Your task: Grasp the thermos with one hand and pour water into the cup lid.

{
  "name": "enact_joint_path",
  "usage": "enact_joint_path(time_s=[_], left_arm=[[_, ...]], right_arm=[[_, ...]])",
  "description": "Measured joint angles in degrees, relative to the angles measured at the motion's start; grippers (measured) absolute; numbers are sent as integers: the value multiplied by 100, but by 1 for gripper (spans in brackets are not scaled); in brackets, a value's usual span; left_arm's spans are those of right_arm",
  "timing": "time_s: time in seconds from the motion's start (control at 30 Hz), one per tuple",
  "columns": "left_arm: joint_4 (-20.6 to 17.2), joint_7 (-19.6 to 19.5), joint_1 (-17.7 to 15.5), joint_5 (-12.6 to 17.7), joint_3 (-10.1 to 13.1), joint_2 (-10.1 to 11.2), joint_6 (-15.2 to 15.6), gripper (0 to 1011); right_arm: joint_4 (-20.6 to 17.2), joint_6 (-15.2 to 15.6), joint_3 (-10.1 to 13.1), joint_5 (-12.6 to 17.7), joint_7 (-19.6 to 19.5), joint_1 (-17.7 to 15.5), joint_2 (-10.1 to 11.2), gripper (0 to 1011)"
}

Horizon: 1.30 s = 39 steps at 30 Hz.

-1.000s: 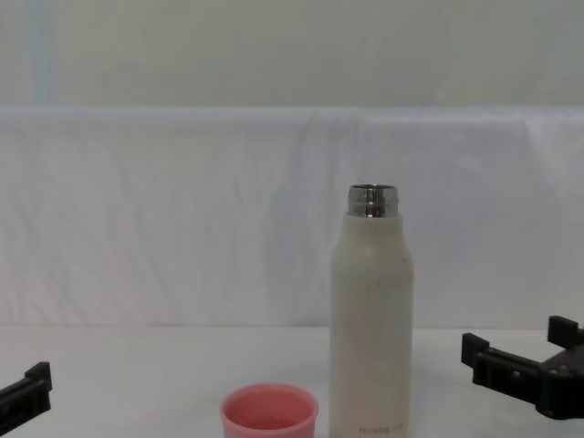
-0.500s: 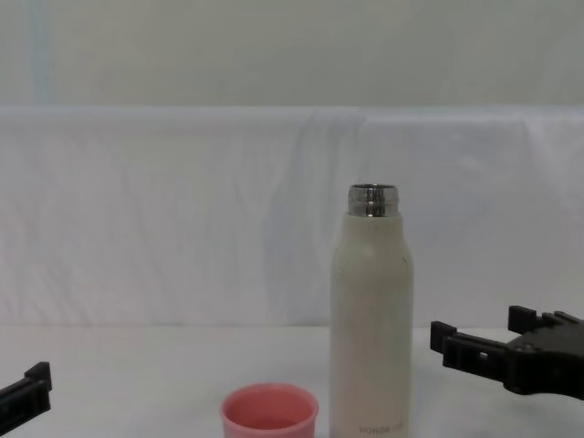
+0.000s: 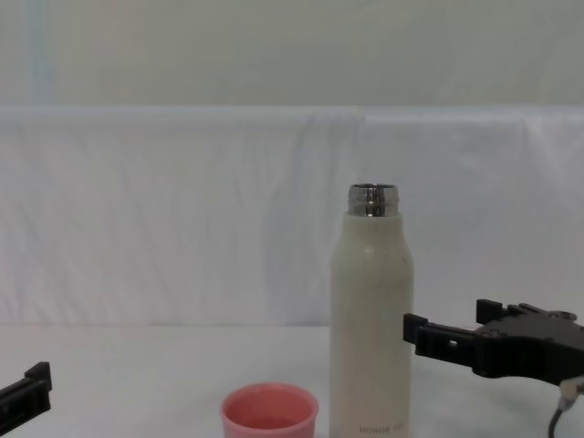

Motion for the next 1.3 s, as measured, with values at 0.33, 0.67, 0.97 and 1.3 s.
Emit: enact_joint_path(time_s=[0.33,0.67,0.97,1.3], left_arm=[[0,0,0,0,0,0,0,1001],[0,0,0,0,0,0,0,1001],[0,0,0,0,0,0,0,1001],[0,0,0,0,1,0,0,1001]], right_arm=[[221,53,-164,62,6,273,15,1000],[413,68,-291,67,-2,498,2,1000],[544,55,-364,84,-5,641,-17,1000],[680,73,-462,71,0,800,-49,1000]])
